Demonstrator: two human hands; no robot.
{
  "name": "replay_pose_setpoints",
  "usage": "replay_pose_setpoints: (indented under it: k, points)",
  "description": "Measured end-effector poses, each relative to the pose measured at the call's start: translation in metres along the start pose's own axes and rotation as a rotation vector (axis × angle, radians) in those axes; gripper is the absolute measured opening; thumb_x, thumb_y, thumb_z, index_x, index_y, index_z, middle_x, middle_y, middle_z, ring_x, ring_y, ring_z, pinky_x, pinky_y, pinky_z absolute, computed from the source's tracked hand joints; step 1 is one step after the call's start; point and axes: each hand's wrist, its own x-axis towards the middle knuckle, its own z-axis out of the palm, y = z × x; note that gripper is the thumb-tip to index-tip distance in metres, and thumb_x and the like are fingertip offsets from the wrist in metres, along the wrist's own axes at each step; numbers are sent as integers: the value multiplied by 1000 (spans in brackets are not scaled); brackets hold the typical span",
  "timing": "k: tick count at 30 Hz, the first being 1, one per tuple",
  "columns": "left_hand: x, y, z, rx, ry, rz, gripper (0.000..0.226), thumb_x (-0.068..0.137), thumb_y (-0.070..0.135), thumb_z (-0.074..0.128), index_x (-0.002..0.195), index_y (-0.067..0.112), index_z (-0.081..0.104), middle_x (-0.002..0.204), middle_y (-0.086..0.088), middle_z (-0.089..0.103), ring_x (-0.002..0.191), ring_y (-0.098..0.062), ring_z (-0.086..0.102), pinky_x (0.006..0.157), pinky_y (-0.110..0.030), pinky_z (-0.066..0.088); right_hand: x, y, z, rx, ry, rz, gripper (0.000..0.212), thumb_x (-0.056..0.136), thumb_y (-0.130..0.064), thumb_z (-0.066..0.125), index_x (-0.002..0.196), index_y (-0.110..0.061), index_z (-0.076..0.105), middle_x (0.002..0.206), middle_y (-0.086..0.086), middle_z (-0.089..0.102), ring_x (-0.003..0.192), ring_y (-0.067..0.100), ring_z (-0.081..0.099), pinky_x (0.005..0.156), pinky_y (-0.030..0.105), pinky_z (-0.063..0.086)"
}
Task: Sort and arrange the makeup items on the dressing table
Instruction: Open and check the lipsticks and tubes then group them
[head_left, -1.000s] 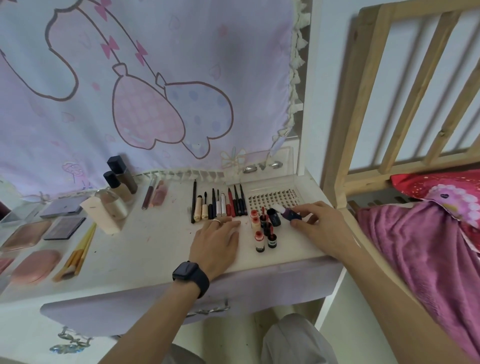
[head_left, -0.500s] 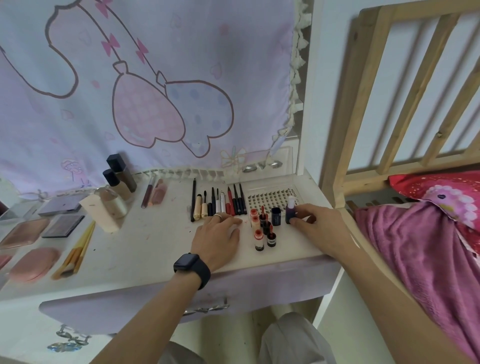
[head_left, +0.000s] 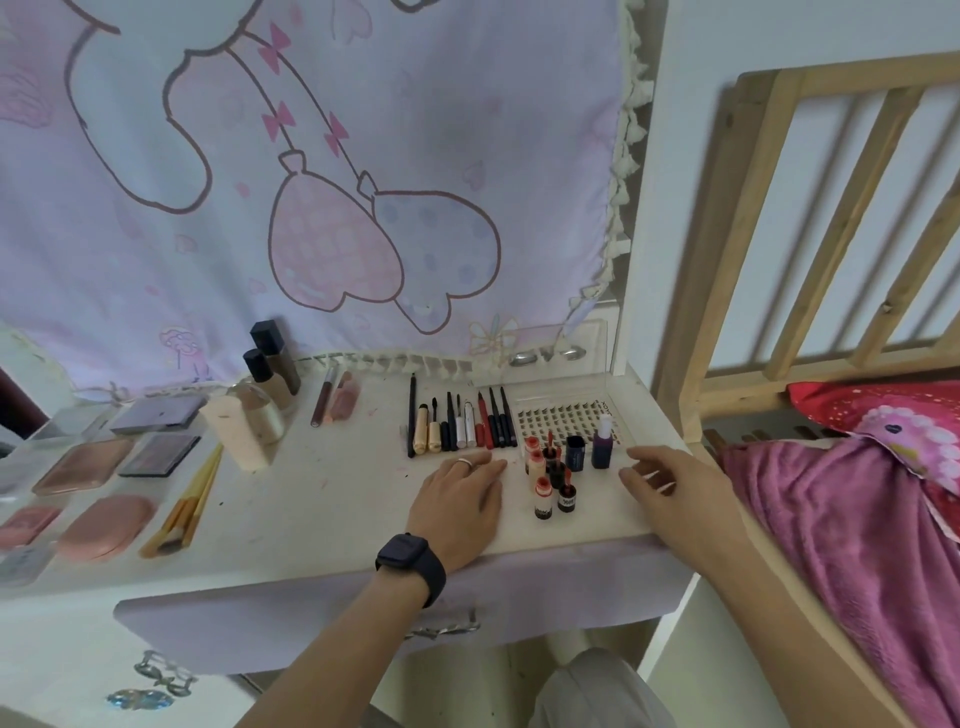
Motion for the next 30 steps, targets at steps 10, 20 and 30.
replay_pose_setpoints:
  k: [10, 20, 30]
  points:
    - [-34, -72, -42, -32, 175, -112, 33, 98, 21, 51, 129, 27, 62, 134, 5, 58, 125, -17, 47, 103, -30, 38, -81, -80, 86, -42, -151, -463, 9, 88, -19, 76, 98, -17, 75, 91, -10, 65, 79, 4, 57, 74, 8, 46]
    - [-16, -128, -73, 25, 145, -266, 41, 98, 23, 50, 139, 27, 52, 145, 0, 47, 137, -19, 36, 108, -33, 36, -37, -126, 153, -445, -232, -420, 49, 94, -59, 43, 136, -38, 55, 153, -8, 43, 143, 19, 33, 113, 42, 34]
    - [51, -145, -79, 298, 35, -261, 53, 102, 35, 41, 151, 19, 35, 164, -2, 20, 147, -27, 24, 119, -40, 25, -35, -121, 162, -441, -271, -371, 66, 92, -67, 17, 147, -41, 42, 159, -12, 35, 146, 14, 26, 120, 36, 21]
